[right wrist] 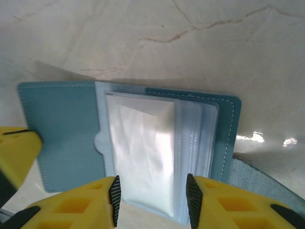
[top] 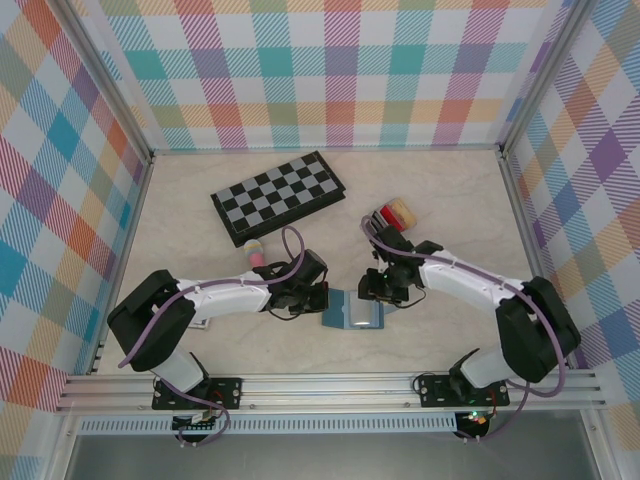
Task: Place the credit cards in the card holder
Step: Flip over the card slot in the card holder.
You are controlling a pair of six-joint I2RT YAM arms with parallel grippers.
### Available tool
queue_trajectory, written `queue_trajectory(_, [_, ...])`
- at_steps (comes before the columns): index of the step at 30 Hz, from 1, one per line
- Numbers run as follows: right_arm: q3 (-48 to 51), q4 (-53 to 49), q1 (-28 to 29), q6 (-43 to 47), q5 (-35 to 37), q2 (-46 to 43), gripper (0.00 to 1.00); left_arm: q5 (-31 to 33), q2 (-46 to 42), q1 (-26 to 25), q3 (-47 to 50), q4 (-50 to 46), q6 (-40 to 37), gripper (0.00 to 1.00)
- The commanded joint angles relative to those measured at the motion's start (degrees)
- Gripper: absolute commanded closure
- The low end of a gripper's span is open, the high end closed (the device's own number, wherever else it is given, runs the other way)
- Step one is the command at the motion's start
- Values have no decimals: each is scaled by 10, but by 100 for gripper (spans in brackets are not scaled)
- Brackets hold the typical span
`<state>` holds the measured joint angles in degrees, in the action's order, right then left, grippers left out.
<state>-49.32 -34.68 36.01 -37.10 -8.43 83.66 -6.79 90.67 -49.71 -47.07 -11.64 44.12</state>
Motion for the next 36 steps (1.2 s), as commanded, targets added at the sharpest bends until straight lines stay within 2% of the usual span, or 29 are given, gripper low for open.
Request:
queue_trajectory(1, [5,23,3,-5,-24,16,57,1,-7,6,2,5,5,100])
queue_trajectory(14, [16,36,5,-12,-20,73,58,2,-8,6,4,3,4,100])
queue_trajectory(21, [6,42,11,-8,-39,50,69,1,-6,6,3,5,5,100])
queue_trajectory(24, [-2,39,11,-3,-49,33,70,1,-5,6,2,6,5,100])
queue_trajectory(29, [-3,69,12,-12,-104,23,67,-2,-2,6,1,8,5,100])
queue_trajectory(36, [-4,103,13,-21,-139,30,61,-2,-3,5,2,10,5,100])
